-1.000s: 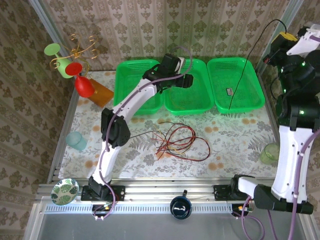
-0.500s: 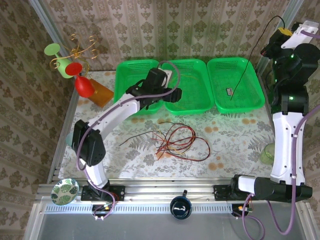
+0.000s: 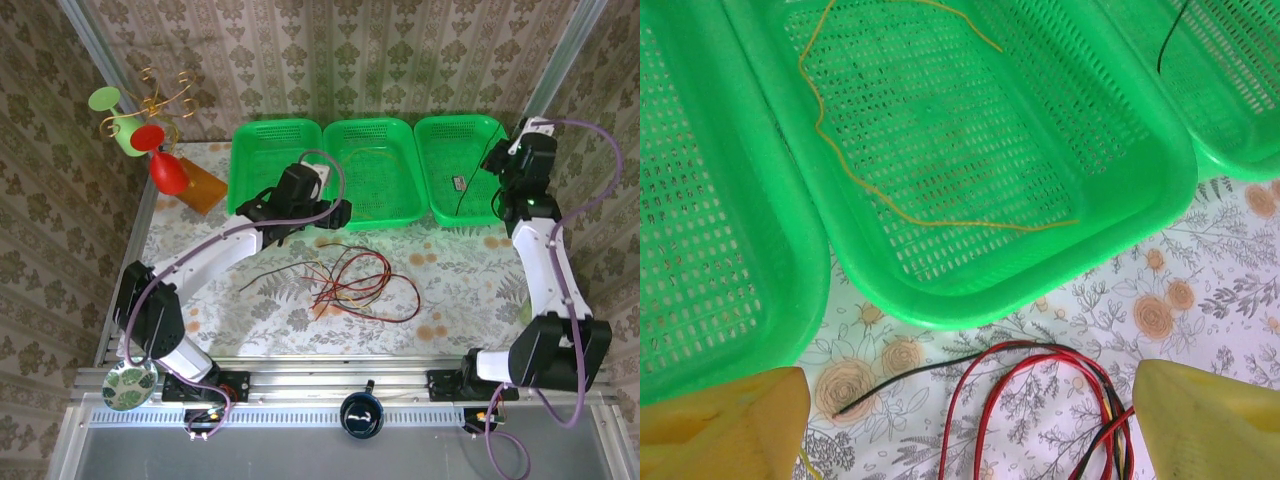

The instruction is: Untangle the cables

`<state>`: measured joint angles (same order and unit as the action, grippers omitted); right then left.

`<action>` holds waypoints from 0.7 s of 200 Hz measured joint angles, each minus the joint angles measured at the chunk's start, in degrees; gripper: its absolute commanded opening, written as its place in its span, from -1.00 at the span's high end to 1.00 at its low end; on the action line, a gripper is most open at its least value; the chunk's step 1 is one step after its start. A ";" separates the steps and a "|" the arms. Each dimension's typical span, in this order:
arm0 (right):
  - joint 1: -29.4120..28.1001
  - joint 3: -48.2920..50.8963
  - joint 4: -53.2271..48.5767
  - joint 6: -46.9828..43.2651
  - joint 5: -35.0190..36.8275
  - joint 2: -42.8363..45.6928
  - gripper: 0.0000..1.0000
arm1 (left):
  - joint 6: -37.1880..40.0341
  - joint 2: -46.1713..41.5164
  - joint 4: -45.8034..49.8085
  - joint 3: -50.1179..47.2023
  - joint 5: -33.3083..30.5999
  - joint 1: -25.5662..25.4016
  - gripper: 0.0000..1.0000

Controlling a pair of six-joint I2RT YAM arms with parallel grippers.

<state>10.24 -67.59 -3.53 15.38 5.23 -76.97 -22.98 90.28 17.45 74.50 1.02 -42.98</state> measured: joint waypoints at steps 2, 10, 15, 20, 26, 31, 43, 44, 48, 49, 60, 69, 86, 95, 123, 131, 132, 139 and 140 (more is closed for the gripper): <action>0.00 0.04 -0.15 0.22 0.00 -0.42 1.00 | -0.07 -0.09 0.00 -0.13 -0.04 -0.04 -0.70; 0.00 0.22 -0.61 1.09 -0.09 -2.01 1.00 | -0.24 -0.61 -0.11 -0.74 -0.02 -0.22 -0.70; 0.00 0.28 -0.98 1.44 -0.31 -2.80 1.00 | -0.44 -0.94 -0.22 -1.16 -0.04 -0.44 -0.70; 0.00 0.28 -1.22 1.73 -0.81 -3.67 1.00 | -0.70 -1.29 -0.39 -1.55 -0.24 -0.61 -0.70; 0.00 0.28 -1.31 2.19 -1.29 -4.98 1.00 | -1.07 -1.73 -0.68 -2.10 -0.44 -0.98 -0.70; 0.00 0.26 -1.42 2.54 -1.66 -6.08 1.00 | -1.49 -2.08 -1.22 -2.67 -0.61 -1.36 -0.70; 0.00 0.11 -1.90 3.04 -2.67 -8.90 1.00 | -2.25 -2.67 -2.58 -4.02 -1.07 -2.40 -0.70; 0.00 0.07 -1.95 3.08 -2.69 -9.11 1.00 | -2.40 -2.69 -2.75 -4.20 -1.14 -2.60 -0.69; 0.00 -0.13 -2.32 3.19 -2.91 -10.23 1.00 | -2.60 -2.75 -3.08 -4.57 -1.33 -2.99 -0.69; 0.00 -0.20 -2.38 3.23 -2.99 -10.67 1.00 | -2.71 -2.75 -3.23 -4.68 -1.33 -3.19 -0.69; 0.00 -1.05 -3.58 3.61 -3.98 -14.10 1.00 | -3.17 -2.69 -3.93 -5.60 -1.81 -4.61 -0.69; 0.00 -2.36 -4.92 3.98 -5.05 -17.25 1.00 | -3.58 -2.62 -4.02 -6.12 -2.23 -5.73 -0.69; 0.00 -6.25 -8.33 4.17 -7.52 -23.50 1.00 | -4.35 -2.43 -4.52 -6.84 -2.60 -7.58 -0.69; 0.00 -8.87 -10.67 4.17 -8.70 -26.47 1.00 | -4.55 -2.36 -4.92 -7.17 -2.80 -8.26 -0.69; 0.00 -15.52 -16.39 3.89 -11.15 -32.96 1.00 | -5.14 -2.16 -5.14 -7.74 -3.65 -9.07 -0.69; 0.00 -16.72 -17.62 3.61 -11.30 -34.03 1.00 | -5.33 -2.16 -5.16 -7.89 -3.96 -9.07 -0.69; 0.00 -16.83 -17.75 3.56 -11.30 -34.12 1.00 | -5.35 -2.16 -5.16 -7.91 -3.98 -9.07 -0.69; 0.00 -17.79 -18.78 3.13 -11.30 -34.86 1.00 | -5.38 -2.16 -5.16 -8.11 -4.13 -9.07 -0.69; 0.00 -17.99 -19.08 3.02 -11.30 -34.99 1.00 | -5.38 -2.16 -5.16 -8.13 -4.15 -9.07 -0.69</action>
<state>10.24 -85.58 -22.61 18.39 -6.07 -111.96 -28.36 88.12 12.29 66.37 -3.14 -52.05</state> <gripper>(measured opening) 0.059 0.846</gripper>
